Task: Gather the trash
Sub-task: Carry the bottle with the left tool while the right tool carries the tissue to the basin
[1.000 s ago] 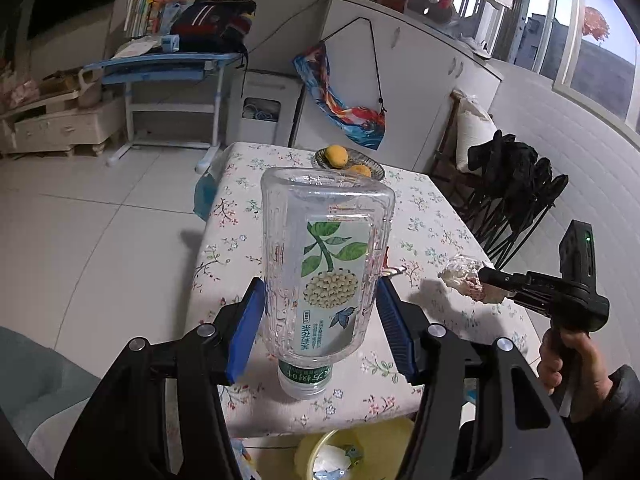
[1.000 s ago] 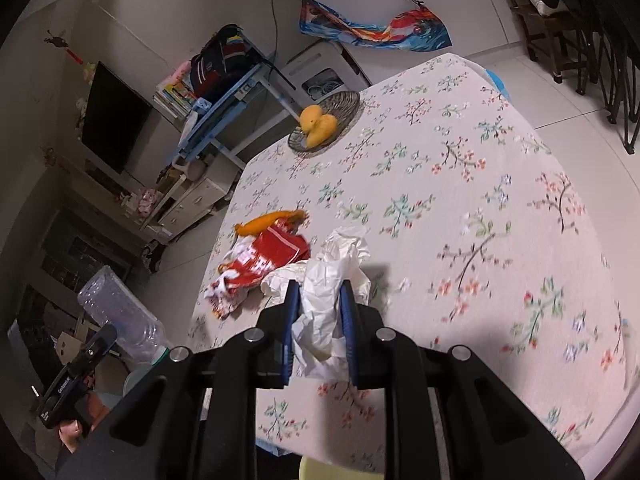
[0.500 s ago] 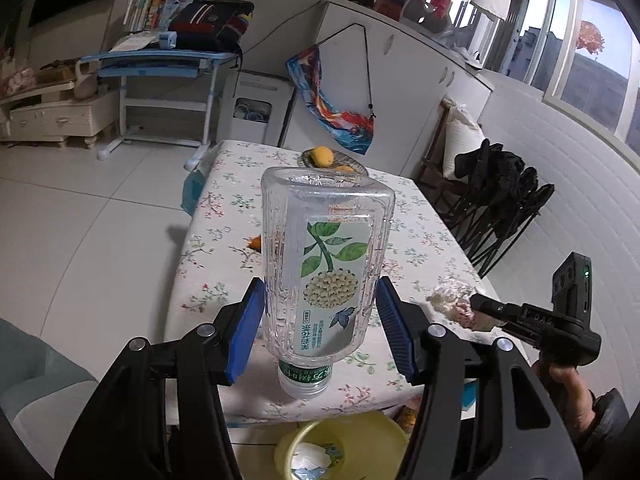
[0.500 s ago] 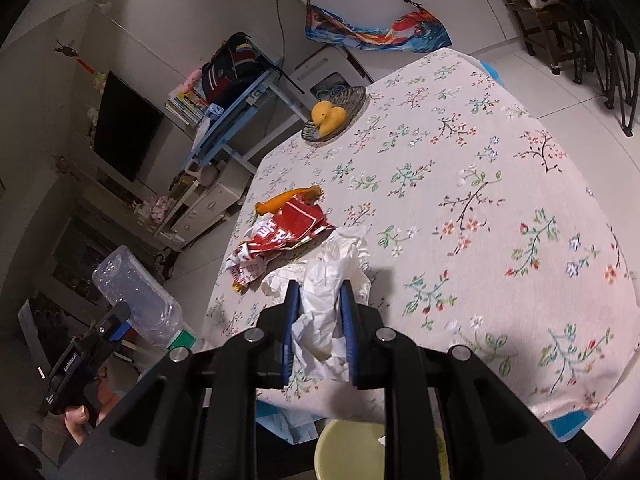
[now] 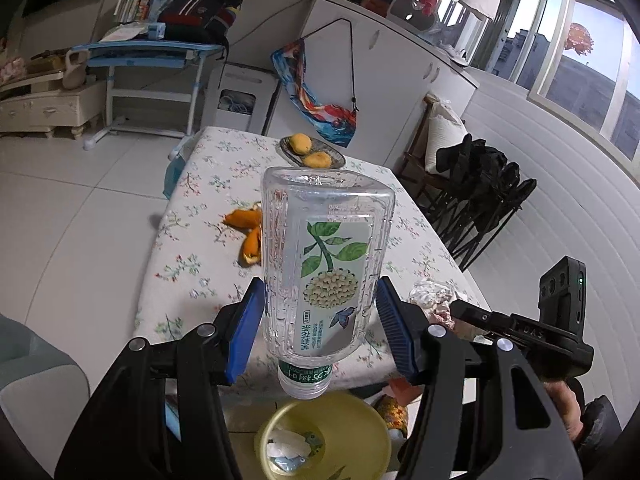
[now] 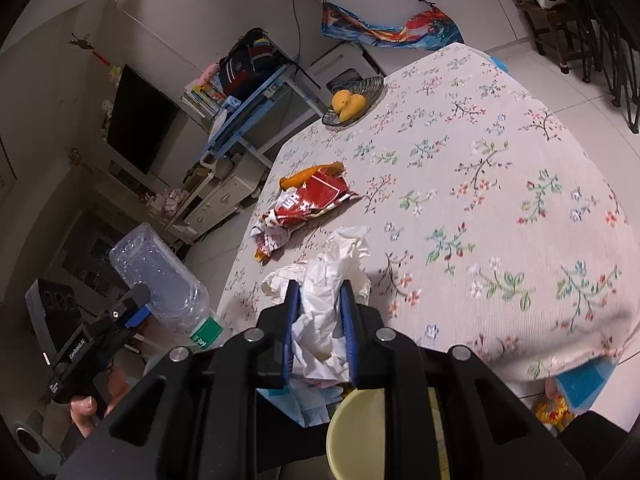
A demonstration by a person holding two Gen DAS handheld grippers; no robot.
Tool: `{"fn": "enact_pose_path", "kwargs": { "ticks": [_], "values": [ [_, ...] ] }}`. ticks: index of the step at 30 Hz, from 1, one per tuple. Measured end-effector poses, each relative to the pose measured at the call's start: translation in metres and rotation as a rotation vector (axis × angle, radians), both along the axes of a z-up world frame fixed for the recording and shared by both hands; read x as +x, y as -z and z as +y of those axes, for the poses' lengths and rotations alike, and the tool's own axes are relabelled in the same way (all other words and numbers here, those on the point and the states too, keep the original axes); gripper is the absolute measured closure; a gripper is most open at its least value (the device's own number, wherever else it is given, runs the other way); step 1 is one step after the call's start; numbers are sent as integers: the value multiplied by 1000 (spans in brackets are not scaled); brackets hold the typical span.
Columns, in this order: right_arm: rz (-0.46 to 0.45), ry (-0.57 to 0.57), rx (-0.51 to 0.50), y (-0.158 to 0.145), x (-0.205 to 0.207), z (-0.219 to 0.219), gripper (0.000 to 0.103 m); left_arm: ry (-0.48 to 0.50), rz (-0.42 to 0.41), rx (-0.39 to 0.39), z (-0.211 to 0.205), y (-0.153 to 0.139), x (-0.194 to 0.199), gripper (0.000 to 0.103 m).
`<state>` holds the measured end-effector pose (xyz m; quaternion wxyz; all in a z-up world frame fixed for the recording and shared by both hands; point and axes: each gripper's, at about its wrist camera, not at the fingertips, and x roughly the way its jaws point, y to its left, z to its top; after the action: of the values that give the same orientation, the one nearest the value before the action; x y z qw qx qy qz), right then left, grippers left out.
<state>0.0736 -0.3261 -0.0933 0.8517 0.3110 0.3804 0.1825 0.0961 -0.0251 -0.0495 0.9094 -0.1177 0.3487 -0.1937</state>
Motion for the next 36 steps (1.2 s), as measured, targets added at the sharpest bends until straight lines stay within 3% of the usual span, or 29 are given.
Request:
{"fn": "enact_pose_path", "kwargs": {
  "ticks": [22, 36],
  "values": [
    [32, -28, -1, 10, -51, 16, 82, 74, 45, -18, -18, 21, -60, 48],
    [67, -43, -62, 17, -70, 29, 82, 119, 71, 14, -25, 33, -86, 48]
  ]
}}
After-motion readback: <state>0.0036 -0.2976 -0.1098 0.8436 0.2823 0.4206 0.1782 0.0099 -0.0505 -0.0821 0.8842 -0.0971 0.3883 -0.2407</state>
